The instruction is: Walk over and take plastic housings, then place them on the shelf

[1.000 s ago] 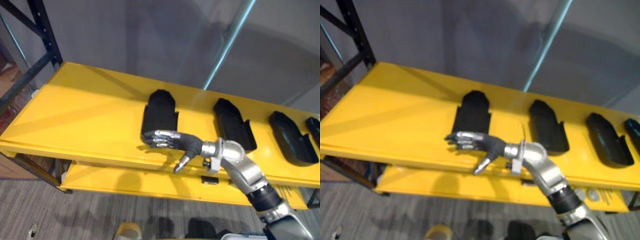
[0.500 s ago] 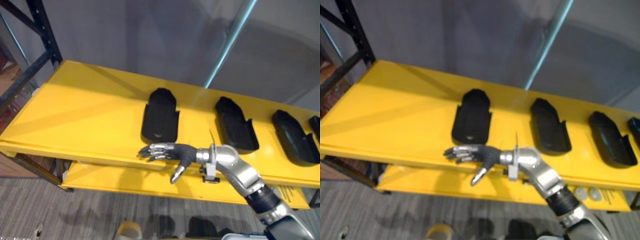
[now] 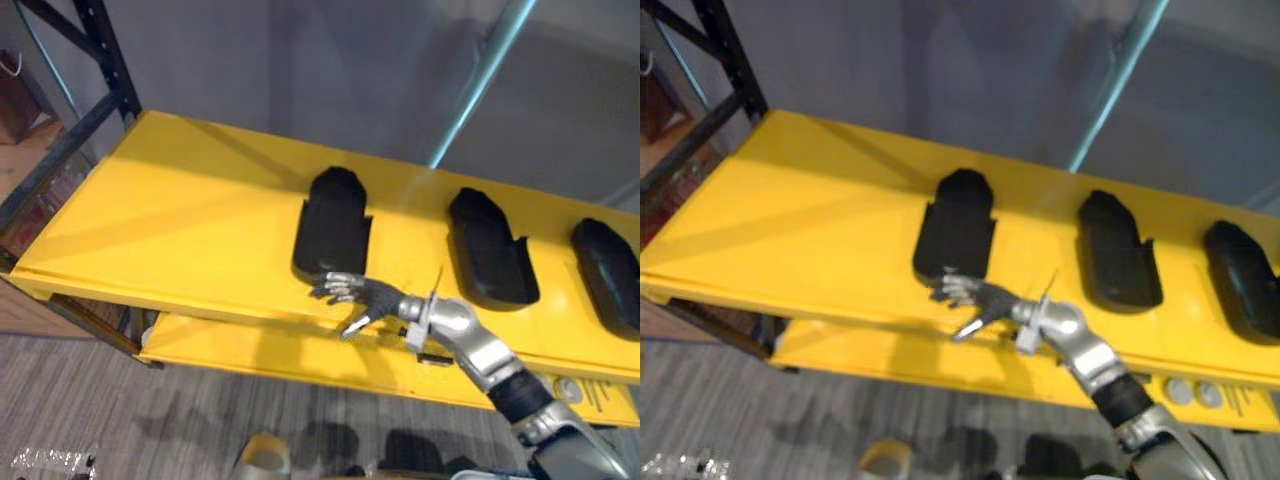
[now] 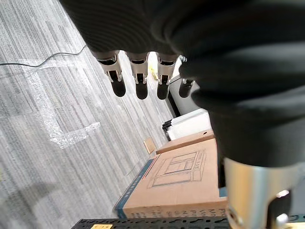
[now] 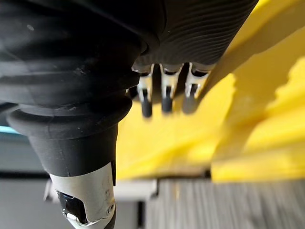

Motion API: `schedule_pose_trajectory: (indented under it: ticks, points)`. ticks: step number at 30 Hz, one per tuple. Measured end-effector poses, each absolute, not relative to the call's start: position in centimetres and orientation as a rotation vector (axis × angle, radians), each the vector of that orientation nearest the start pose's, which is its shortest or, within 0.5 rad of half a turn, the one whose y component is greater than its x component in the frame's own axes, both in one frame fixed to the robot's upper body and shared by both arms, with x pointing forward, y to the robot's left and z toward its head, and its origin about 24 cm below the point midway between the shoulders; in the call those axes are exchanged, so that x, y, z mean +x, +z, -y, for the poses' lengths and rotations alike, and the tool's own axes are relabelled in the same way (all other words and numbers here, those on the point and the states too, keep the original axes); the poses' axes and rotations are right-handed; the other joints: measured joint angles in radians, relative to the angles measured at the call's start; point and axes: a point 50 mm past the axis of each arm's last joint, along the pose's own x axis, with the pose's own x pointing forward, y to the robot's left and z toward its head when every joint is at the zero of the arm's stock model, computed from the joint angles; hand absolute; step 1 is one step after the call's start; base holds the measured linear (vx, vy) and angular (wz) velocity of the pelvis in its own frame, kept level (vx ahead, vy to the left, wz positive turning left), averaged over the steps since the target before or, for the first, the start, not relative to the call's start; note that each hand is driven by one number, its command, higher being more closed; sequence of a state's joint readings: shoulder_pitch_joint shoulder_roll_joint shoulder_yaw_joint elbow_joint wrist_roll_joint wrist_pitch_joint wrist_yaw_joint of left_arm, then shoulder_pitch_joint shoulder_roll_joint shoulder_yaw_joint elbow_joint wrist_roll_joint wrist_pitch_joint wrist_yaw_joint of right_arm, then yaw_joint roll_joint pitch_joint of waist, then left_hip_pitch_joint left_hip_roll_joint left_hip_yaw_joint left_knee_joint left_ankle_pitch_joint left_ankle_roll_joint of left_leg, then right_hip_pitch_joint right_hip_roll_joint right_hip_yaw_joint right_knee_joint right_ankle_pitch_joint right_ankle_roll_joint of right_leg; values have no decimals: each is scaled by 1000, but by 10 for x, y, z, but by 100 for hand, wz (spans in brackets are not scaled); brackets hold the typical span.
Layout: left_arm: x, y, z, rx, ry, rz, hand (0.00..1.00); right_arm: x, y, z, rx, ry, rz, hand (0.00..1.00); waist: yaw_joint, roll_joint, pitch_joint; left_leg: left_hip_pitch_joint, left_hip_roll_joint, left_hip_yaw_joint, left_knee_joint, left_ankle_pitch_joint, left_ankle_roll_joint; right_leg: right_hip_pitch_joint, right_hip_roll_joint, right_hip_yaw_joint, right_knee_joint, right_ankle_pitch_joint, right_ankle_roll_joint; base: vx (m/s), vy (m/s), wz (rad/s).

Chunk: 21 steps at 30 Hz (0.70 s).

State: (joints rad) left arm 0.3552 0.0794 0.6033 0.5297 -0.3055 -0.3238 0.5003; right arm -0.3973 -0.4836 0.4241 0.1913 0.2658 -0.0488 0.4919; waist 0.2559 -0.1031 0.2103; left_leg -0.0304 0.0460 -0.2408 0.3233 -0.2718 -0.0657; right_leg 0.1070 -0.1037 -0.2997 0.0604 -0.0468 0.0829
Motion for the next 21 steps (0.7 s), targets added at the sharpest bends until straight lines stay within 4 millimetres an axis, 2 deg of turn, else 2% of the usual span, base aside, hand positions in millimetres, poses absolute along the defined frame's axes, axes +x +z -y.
schedule_pose_trajectory:
  ticks: [4,13,16,21]
  points:
    - [39,-75,-324,-32,1332,-459,0,306,85,131,-332,774,54,0,5,0,0,-1,0,-3,-1,4,-2,0,0,-2,0,0,1,0,0,0]
    - [33,-79,-320,-30,1320,-517,0,316,87,135,-309,734,59,0,7,-1,0,-3,0,-17,-11,20,-5,0,2,-9,2,1,0,-17,4,4]
    - [27,-80,-321,-21,1326,-533,0,314,90,130,-258,852,57,0,7,-11,5,-1,2,-25,-30,35,-10,0,2,-19,2,1,0,-22,-7,9]
    - [20,-85,-320,-22,1337,-569,0,298,84,110,-147,1231,-54,0,10,-22,9,9,10,-24,-46,42,-15,1,7,-18,2,6,1,-6,-3,-1]
